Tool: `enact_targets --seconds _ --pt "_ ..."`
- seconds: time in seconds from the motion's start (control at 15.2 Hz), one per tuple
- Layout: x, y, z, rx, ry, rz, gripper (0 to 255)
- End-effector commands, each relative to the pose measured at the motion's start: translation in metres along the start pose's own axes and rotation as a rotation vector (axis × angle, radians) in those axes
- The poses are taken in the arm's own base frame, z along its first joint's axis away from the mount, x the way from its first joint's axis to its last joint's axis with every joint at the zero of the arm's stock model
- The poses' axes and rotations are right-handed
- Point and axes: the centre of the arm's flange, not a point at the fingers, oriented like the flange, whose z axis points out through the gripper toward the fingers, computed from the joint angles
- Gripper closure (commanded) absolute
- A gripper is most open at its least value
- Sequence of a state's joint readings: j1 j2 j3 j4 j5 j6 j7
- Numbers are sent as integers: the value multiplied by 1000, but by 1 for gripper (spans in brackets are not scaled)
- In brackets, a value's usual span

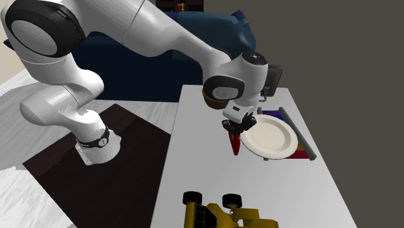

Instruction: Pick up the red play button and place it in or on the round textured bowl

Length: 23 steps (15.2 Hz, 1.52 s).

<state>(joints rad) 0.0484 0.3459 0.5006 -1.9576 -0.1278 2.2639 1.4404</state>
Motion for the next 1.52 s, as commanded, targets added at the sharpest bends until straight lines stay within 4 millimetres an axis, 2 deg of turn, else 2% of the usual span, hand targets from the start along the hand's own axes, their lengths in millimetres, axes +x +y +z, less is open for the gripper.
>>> enact_targets --seconds 0.0,0.2,1.45 --pt "0 1 1 -3 -1 -1 255" --pt "0 0 1 -3 -1 0 255" --pt "-7 -1 -99 -3 -1 0 255"
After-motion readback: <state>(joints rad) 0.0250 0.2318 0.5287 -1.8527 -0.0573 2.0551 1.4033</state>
